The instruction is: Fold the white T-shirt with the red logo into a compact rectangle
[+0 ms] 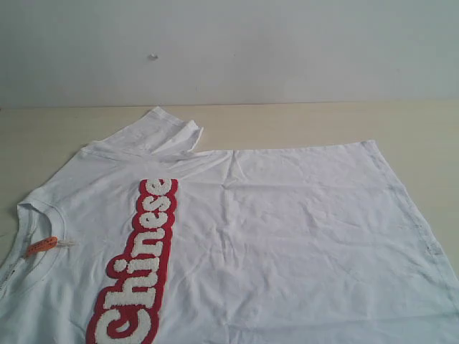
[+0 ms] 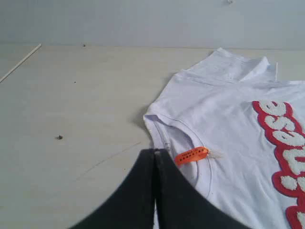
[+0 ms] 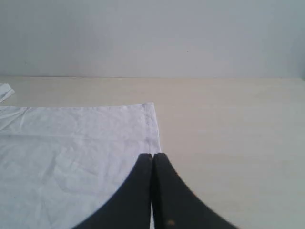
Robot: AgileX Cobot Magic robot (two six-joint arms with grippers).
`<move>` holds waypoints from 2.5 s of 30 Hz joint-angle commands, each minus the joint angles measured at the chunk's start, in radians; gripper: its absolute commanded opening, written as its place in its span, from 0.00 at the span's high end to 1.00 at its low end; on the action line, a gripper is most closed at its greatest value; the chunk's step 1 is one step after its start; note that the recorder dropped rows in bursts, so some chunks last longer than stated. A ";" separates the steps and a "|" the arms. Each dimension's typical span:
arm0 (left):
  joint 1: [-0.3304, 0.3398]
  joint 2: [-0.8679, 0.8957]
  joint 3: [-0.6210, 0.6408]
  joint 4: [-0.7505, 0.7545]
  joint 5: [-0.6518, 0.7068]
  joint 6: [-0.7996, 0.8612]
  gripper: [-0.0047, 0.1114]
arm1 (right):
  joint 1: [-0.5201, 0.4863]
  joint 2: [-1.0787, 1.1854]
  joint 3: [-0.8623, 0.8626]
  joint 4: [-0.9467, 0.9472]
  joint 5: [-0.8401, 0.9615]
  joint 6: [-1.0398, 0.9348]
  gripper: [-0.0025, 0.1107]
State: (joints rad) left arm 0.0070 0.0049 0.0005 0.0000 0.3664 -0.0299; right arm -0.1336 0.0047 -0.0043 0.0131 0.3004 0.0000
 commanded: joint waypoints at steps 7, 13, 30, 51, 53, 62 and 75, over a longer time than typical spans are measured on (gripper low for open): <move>0.004 -0.005 0.000 0.000 -0.012 -0.005 0.96 | -0.005 -0.005 0.004 -0.005 -0.013 -0.007 0.98; 0.004 -0.005 0.000 0.000 -0.012 -0.005 0.96 | -0.005 -0.005 0.004 -0.005 -0.051 -0.007 0.98; 0.004 -0.005 0.000 0.000 -0.012 -0.005 0.96 | -0.005 -0.005 0.004 -0.005 -0.453 0.083 0.98; 0.004 -0.005 0.000 0.000 -0.012 -0.005 0.96 | -0.005 -0.005 0.004 0.040 -0.655 0.226 0.98; 0.004 -0.005 0.000 0.000 -0.012 -0.005 0.96 | -0.005 -0.005 0.004 0.040 -0.644 0.268 0.98; 0.004 -0.005 0.000 -0.017 -0.064 -0.005 0.96 | -0.005 -0.005 0.004 0.040 -0.641 0.293 0.98; 0.004 -0.005 0.000 -0.045 -0.460 -0.005 0.96 | -0.005 -0.005 0.004 0.040 -0.665 0.494 0.98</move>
State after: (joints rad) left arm 0.0070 0.0049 0.0005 -0.0336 -0.0236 -0.0299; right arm -0.1336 0.0047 -0.0043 0.0558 -0.3444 0.4079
